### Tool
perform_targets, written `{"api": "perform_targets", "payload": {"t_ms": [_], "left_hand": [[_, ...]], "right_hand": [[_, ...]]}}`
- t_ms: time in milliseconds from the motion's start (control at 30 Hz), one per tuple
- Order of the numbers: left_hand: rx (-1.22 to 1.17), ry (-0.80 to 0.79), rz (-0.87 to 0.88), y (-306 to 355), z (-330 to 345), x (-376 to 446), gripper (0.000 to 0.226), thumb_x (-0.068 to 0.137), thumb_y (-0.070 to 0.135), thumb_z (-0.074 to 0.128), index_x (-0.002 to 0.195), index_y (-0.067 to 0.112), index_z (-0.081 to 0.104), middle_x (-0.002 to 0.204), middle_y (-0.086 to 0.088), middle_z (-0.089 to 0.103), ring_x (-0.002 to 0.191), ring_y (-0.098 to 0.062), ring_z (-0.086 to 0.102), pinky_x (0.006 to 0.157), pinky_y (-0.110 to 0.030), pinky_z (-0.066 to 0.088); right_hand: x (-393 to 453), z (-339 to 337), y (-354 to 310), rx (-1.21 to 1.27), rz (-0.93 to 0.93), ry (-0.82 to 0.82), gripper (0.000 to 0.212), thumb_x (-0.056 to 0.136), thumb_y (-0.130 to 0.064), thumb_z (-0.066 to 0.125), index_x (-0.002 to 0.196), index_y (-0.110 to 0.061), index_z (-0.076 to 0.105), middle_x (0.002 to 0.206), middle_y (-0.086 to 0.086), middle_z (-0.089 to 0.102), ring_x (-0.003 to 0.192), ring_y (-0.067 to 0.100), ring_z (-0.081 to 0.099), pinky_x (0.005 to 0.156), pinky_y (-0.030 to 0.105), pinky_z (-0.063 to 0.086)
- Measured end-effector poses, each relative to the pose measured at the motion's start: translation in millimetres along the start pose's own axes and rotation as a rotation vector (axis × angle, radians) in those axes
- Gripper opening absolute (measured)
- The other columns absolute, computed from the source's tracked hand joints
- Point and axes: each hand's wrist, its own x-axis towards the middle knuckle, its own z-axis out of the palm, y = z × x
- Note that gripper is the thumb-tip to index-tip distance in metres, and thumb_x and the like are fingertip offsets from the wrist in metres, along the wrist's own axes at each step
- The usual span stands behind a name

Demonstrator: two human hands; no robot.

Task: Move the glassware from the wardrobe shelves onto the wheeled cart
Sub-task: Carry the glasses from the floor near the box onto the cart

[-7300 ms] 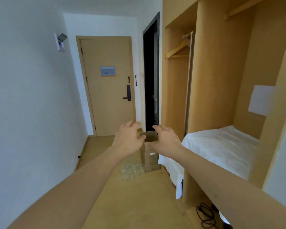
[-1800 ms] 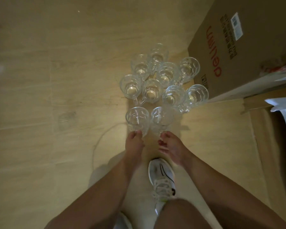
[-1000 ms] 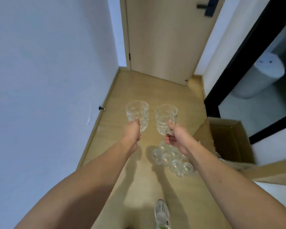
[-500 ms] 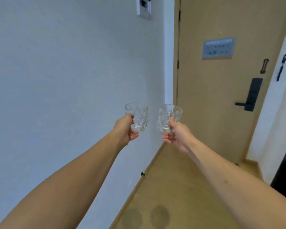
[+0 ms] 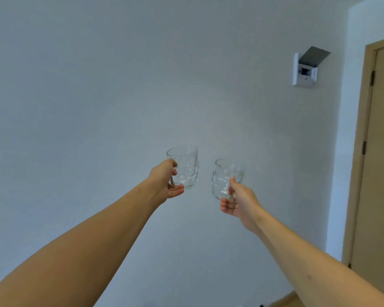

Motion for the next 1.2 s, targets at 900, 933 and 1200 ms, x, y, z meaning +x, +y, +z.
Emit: {"api": "perform_targets", "payload": {"t_ms": [900, 933, 1200], "left_hand": [[-0.177, 0.745, 0.007, 10.7, -453.0, -268.8, 0.018, 0.091, 0.021, 0.056, 0.104, 0.009, 0.057, 0.122, -0.02, 0.054, 0.077, -0.038, 0.064, 0.068, -0.041, 0.06], [-0.175, 0.77, 0.01, 10.1, -472.0, -280.5, 0.018, 0.09, 0.021, 0.056, 0.103, 0.008, 0.057, 0.123, -0.02, 0.054, 0.078, -0.038, 0.065, 0.068, -0.041, 0.06], [-0.189, 0.981, -0.024, -9.8, -616.5, -370.4, 0.018, 0.088, 0.023, 0.058, 0.095, 0.007, 0.059, 0.125, -0.023, 0.055, 0.075, -0.037, 0.067, 0.064, -0.038, 0.06]], "right_hand": [[-270.1, 402.2, 81.8, 0.022, 0.216, -0.699, 0.042, 0.096, -0.041, 0.063, 0.068, -0.012, 0.051, 0.075, 0.016, 0.062, 0.062, 0.026, 0.062, 0.062, 0.035, 0.06], [-284.5, 419.8, 87.0, 0.02, 0.223, -0.721, 0.042, 0.096, -0.041, 0.063, 0.068, -0.012, 0.051, 0.075, 0.016, 0.062, 0.062, 0.027, 0.062, 0.063, 0.036, 0.06], [-400.0, 553.4, 136.0, -0.001, 0.305, -0.893, 0.041, 0.091, -0.037, 0.066, 0.063, -0.011, 0.051, 0.07, 0.016, 0.061, 0.057, 0.027, 0.063, 0.06, 0.035, 0.061]]}}
